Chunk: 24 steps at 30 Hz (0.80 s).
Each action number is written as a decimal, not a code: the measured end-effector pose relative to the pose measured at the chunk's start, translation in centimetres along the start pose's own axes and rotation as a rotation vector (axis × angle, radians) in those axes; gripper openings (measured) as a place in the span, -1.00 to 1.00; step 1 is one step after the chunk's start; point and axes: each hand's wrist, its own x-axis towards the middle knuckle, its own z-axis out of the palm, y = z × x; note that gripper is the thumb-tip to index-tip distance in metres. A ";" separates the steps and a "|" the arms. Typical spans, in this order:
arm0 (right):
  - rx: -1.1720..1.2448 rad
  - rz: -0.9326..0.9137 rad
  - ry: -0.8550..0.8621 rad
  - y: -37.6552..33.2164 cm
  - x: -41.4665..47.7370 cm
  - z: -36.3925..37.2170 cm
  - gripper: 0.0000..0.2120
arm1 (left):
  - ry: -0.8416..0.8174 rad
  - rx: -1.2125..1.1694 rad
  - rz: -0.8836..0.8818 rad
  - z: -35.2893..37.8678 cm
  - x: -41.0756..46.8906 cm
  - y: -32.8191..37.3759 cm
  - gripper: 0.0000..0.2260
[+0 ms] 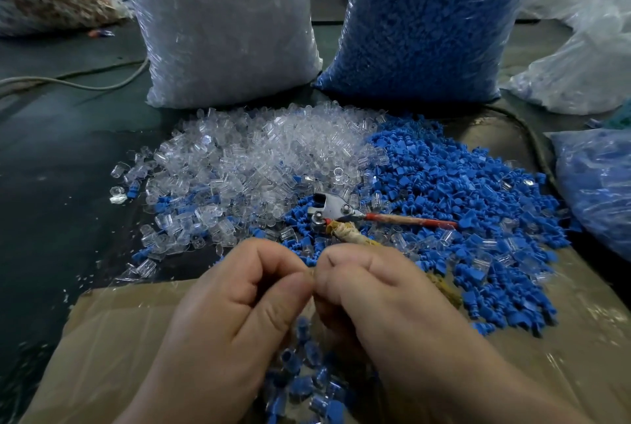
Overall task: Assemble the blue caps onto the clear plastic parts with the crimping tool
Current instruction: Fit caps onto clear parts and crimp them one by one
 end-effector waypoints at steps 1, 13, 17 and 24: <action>0.024 0.053 -0.036 -0.2 0.0 -0.4 -0.77 | -0.012 0.044 0.033 -0.1 -0.1 0.1 -0.63; -1.070 -0.119 0.230 2.2 1.1 -0.5 -0.56 | -0.146 0.779 0.075 -1.0 0.7 0.4 -0.84; -1.082 -0.164 0.221 2.6 2.1 -0.3 -0.62 | -0.076 0.734 0.080 -0.8 0.6 0.6 -0.85; -1.013 -0.193 0.200 2.9 2.6 -0.1 -0.90 | 0.206 1.022 -0.248 -2.1 1.6 -0.2 -0.48</action>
